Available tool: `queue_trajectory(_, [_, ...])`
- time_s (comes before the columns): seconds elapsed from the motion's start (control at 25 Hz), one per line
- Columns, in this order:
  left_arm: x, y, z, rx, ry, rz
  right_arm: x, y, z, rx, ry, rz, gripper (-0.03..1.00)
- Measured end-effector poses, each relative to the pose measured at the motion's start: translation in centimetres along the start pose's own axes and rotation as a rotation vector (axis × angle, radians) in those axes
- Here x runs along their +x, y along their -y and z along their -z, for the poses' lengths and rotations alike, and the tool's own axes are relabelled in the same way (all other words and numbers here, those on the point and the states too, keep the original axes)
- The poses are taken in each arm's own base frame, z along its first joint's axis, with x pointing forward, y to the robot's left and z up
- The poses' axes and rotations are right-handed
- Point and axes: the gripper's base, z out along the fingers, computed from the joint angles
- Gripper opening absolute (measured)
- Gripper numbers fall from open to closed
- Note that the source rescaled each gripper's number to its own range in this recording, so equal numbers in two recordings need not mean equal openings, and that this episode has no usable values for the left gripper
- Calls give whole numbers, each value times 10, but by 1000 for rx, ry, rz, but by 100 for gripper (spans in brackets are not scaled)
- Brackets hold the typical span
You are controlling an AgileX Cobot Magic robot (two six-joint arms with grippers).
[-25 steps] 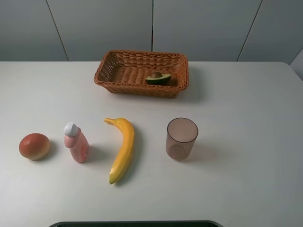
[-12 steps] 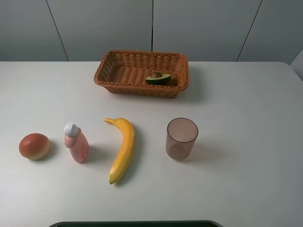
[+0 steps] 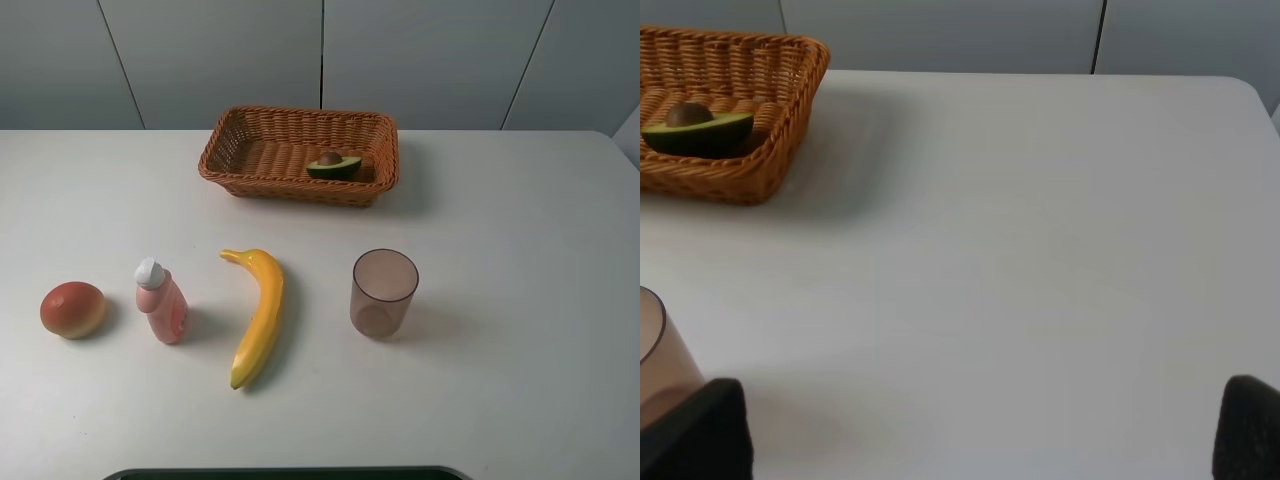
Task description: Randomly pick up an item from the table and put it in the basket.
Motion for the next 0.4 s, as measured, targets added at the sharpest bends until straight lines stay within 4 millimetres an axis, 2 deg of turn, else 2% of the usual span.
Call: queue_trajectory(0.4, [0, 0, 0, 0, 0, 0, 0, 0, 0, 0, 0, 0, 100])
